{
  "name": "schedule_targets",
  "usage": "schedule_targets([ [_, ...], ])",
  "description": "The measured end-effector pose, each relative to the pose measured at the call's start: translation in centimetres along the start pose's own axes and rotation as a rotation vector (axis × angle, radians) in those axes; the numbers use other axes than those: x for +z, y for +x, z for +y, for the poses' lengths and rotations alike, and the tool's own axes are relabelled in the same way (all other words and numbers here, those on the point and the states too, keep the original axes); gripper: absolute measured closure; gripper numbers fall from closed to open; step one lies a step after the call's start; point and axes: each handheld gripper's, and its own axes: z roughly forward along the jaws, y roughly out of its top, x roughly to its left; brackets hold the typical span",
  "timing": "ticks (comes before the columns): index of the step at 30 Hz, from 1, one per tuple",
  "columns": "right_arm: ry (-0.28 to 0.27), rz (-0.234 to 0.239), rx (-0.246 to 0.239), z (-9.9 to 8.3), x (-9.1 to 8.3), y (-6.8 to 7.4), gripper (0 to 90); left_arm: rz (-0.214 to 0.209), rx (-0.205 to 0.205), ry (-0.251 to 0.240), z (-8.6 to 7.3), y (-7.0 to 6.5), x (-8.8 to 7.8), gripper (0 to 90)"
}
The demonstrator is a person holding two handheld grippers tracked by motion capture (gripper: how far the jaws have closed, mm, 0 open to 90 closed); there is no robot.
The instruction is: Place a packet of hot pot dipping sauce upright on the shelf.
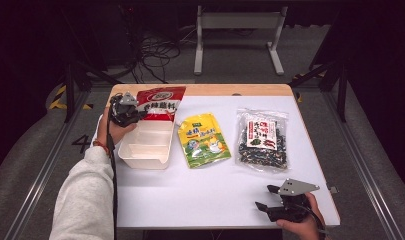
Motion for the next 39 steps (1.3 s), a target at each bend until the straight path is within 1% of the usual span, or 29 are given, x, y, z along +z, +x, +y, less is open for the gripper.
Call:
schedule_targets([
  [1,-0.002,-0.001,-0.001,0.0,0.0,0.0,27.5,-0.006,-0.009,-0.012,-0.1,0.0,-0.1,87.2],
  [3,-0.004,-0.002,-0.002,0.1,-0.1,0.0,27.5,0.002,-0.007,-0.019,-0.1,0.0,-0.3,83.8],
  [5,-0.006,-0.002,-0.001,0.2,-0.1,0.0,27.6,-0.001,-0.026,-0.047,-0.3,0.0,-0.7,82.6],
  [6,-0.007,-0.001,-0.002,0.2,0.0,-0.1,27.6,0.005,-0.026,-0.057,-0.3,0.1,-1.0,81.9],
  [8,-0.006,-0.003,-0.002,0.2,0.0,-0.1,27.8,0.005,-0.036,-0.081,-0.3,0.1,-1.5,82.0],
  [10,-0.009,0.0,-0.004,0.3,0.1,-0.1,28.0,0.017,-0.039,-0.098,-0.3,0.1,-2.1,79.1],
  [11,-0.009,0.0,-0.004,0.4,0.1,-0.1,28.3,0.016,-0.046,-0.121,-0.4,0.0,-2.5,78.5],
  [12,-0.012,-0.003,-0.004,0.5,0.1,-0.1,28.8,0.016,-0.046,-0.121,-0.4,0.0,-2.5,77.5],
  [14,-0.015,-0.004,-0.005,0.5,0.1,-0.1,29.6,0.023,-0.052,-0.149,-0.4,-0.2,-3.5,76.5],
  [16,-0.024,-0.002,-0.007,0.7,0.0,-0.1,30.4,0.032,-0.062,-0.188,-0.5,-0.7,-4.5,72.7],
  [17,-0.027,-0.001,-0.009,0.8,0.0,-0.1,30.7,0.036,-0.059,-0.196,-0.6,-0.9,-5.0,71.4],
  [19,-0.031,0.002,-0.011,1.0,0.1,-0.2,31.9,0.042,-0.068,-0.221,-0.9,-1.5,-6.1,66.8],
  [22,-0.037,0.009,-0.018,1.4,0.2,-0.3,33.0,0.033,-0.08,-0.257,-1.6,-2.3,-7.9,62.2],
  [23,-0.038,0.011,-0.021,1.5,0.2,-0.4,33.5,0.037,-0.082,-0.264,-1.7,-2.5,-8.4,60.5],
  [25,-0.042,0.014,-0.02,1.7,0.3,-0.5,34.3,0.039,-0.087,-0.286,-2.4,-3.3,-9.7,56.9],
  [26,-0.044,0.019,-0.02,1.9,0.4,-0.6,34.9,0.048,-0.087,-0.289,-2.7,-3.6,-10.2,53.2],
  [28,-0.047,0.021,-0.023,2.1,0.5,-0.7,35.5,0.045,-0.084,-0.289,-3.3,-4.3,-10.8,50.8],
  [30,-0.053,0.025,-0.025,2.3,0.5,-0.9,35.7,0.059,-0.078,-0.28,-4.1,-5.3,-11.5,47.3],
  [31,-0.055,0.025,-0.027,2.5,0.5,-1.0,35.8,0.053,-0.072,-0.278,-4.4,-5.7,-11.7,45.0],
  [32,-0.058,0.026,-0.028,2.6,0.6,-1.1,35.8,0.051,-0.071,-0.28,-4.7,-6.1,-11.9,44.7],
  [33,-0.061,0.026,-0.028,2.7,0.6,-1.1,36.0,0.054,-0.064,-0.272,-5.0,-6.6,-12.1,43.8],
  [35,-0.065,0.027,-0.031,2.8,0.6,-1.3,36.5,0.068,-0.057,-0.259,-5.7,-7.7,-12.4,38.6],
  [37,-0.067,0.03,-0.035,3.0,0.6,-1.4,36.9,0.078,-0.049,-0.244,-6.5,-8.7,-12.7,36.1],
  [39,-0.07,0.03,-0.035,3.1,0.6,-1.5,37.5,0.082,-0.066,-0.232,-7.2,-9.5,-12.7,31.3],
])
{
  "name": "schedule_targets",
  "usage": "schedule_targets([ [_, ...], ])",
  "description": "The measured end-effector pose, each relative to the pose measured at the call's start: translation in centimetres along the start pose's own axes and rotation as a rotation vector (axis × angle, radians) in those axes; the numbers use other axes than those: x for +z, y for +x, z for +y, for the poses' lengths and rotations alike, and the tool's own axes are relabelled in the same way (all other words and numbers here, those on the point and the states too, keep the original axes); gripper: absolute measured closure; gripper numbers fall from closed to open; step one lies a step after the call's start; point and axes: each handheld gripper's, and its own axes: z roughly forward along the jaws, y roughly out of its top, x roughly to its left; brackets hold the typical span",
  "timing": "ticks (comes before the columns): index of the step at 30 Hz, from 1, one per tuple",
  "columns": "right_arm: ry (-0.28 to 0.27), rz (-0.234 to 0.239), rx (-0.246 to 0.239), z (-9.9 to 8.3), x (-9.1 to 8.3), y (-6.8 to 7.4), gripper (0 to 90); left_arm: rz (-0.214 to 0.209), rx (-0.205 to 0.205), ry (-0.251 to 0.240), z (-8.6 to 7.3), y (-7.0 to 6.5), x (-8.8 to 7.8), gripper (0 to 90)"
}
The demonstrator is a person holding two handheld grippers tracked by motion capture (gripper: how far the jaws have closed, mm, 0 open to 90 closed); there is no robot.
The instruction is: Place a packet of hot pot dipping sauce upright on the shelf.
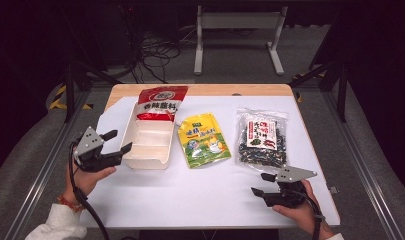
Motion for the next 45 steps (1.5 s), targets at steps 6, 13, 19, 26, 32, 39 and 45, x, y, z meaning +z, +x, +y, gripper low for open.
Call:
schedule_targets([
  [6,-0.012,-0.021,-0.003,0.2,-0.4,-0.4,38.4,-0.038,-0.024,0.042,-2.5,-2.3,-0.8,21.4],
  [13,-0.046,-0.118,0.035,0.5,-1.9,-2.4,38.7,-0.15,-0.01,0.122,-4.9,-5.4,-0.3,15.0],
  [19,-0.059,-0.233,0.132,0.5,-2.6,-6.0,37.6,-0.229,0.0,0.198,-6.6,-7.6,0.6,14.4],
  [26,-0.034,-0.285,0.299,0.0,-0.9,-11.5,28.6,-0.249,0.039,0.224,-6.3,-8.4,1.8,14.4],
  [32,-0.02,-0.197,0.413,-0.2,1.2,-14.1,16.5,-0.265,0.076,0.251,-6.3,-9.1,2.4,14.1],
  [39,0.022,-0.101,0.443,0.4,2.4,-14.3,19.7,-0.302,0.09,0.251,-6.0,-9.7,2.8,14.0],
  [45,0.019,0.002,0.464,0.4,2.5,-13.7,41.2,-0.346,0.086,0.236,-5.3,-10.3,3.6,13.9],
])
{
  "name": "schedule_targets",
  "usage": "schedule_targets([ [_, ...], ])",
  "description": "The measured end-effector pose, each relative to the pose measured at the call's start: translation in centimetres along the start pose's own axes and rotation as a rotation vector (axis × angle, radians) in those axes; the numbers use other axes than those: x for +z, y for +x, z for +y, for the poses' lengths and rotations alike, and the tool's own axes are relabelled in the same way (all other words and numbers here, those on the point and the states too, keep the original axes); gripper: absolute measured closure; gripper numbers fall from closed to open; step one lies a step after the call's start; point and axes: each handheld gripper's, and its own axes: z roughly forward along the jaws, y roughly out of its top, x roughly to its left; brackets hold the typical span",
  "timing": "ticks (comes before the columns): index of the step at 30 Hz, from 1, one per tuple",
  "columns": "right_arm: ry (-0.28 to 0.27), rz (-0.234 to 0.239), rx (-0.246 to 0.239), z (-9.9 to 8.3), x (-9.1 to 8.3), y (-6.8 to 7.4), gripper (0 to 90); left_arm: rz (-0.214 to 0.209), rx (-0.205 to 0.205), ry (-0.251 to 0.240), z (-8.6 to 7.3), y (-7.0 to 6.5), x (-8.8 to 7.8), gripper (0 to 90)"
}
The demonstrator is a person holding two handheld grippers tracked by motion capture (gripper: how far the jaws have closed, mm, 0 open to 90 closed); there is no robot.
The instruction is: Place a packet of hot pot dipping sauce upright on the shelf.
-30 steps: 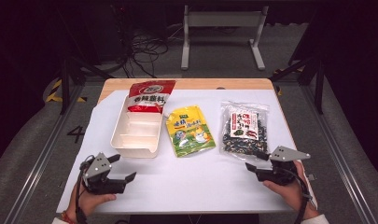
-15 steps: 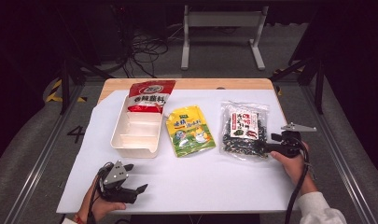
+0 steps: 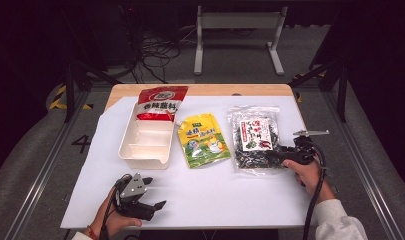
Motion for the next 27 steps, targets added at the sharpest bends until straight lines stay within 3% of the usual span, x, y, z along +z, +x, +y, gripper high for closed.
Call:
schedule_targets([
  [3,0.003,0.028,-0.005,-0.3,-0.2,0.1,45.8,-0.022,0.01,-0.013,0.8,-0.2,0.5,13.9],
  [7,-0.006,0.031,-0.051,-1.0,-1.0,0.6,51.7,-0.063,0.021,-0.036,2.3,-0.5,1.4,13.8],
  [13,-0.027,0.056,-0.147,-2.2,-1.7,1.7,56.1,-0.138,0.028,-0.075,5.7,-0.7,3.9,13.5],
  [16,-0.041,0.063,-0.193,-2.5,-1.7,2.3,56.1,-0.155,0.038,-0.08,7.5,-0.6,5.5,12.6],
  [22,-0.051,0.091,-0.263,-3.0,-1.3,3.8,55.9,-0.208,-0.013,-0.086,10.1,-0.3,9.1,11.8],
  [27,-0.052,0.112,-0.318,-3.6,-0.9,5.4,55.7,-0.23,-0.036,-0.091,11.2,-0.3,10.9,10.7],
])
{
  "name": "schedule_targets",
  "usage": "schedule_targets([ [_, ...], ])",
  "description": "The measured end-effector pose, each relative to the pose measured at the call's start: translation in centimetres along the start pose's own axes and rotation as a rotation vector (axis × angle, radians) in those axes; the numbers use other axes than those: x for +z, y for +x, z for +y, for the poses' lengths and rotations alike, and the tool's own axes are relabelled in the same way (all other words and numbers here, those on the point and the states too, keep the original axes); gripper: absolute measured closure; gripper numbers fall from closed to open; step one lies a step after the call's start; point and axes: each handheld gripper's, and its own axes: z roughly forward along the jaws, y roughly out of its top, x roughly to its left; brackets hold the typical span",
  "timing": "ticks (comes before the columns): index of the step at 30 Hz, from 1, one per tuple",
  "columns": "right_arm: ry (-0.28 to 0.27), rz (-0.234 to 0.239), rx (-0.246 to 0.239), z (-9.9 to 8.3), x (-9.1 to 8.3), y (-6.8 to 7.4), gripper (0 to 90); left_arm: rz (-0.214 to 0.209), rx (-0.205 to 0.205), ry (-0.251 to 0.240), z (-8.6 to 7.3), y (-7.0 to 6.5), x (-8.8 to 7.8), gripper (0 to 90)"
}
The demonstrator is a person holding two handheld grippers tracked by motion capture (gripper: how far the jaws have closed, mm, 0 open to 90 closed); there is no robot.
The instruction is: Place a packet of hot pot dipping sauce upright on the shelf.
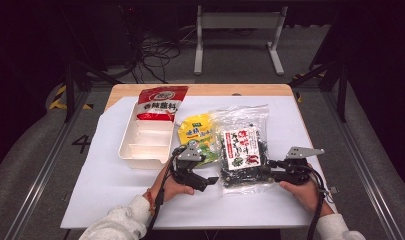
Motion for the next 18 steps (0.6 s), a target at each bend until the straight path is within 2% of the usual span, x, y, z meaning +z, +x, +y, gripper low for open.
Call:
schedule_targets([
  [1,0.0,0.0,0.0,0.0,0.0,0.0,55.7,0.0,0.0,0.0,0.0,0.0,0.0,10.7],
  [3,-0.007,0.008,-0.028,0.0,0.3,0.8,55.7,-0.021,-0.046,-0.02,0.2,0.5,0.5,10.6],
  [5,-0.007,0.024,-0.058,0.0,0.7,1.6,55.6,-0.034,-0.07,-0.044,0.5,0.8,0.6,10.7],
  [7,-0.008,0.026,-0.067,0.1,0.8,1.9,55.6,-0.038,-0.072,-0.057,0.6,0.8,0.5,12.3],
  [10,-0.01,0.034,-0.095,0.3,1.2,2.6,55.5,-0.037,-0.074,-0.119,1.1,0.7,-0.4,15.4],
  [13,-0.017,0.045,-0.138,0.6,1.5,3.8,55.8,-0.049,-0.068,-0.157,1.2,0.7,-1.1,28.4],
  [14,-0.012,0.045,-0.151,0.7,1.5,4.1,56.2,-0.064,-0.066,-0.171,1.2,0.7,-1.4,29.0],
  [16,-0.015,0.048,-0.188,0.9,1.8,5.1,57.6,-0.082,-0.051,-0.19,1.2,0.5,-1.7,43.9],
  [17,-0.013,0.044,-0.209,1.1,1.9,5.6,57.4,-0.083,-0.038,-0.203,1.3,0.3,-2.1,46.3],
  [18,-0.003,0.028,-0.226,1.3,2.1,6.1,57.3,-0.1,-0.031,-0.219,1.4,0.3,-2.4,55.0],
])
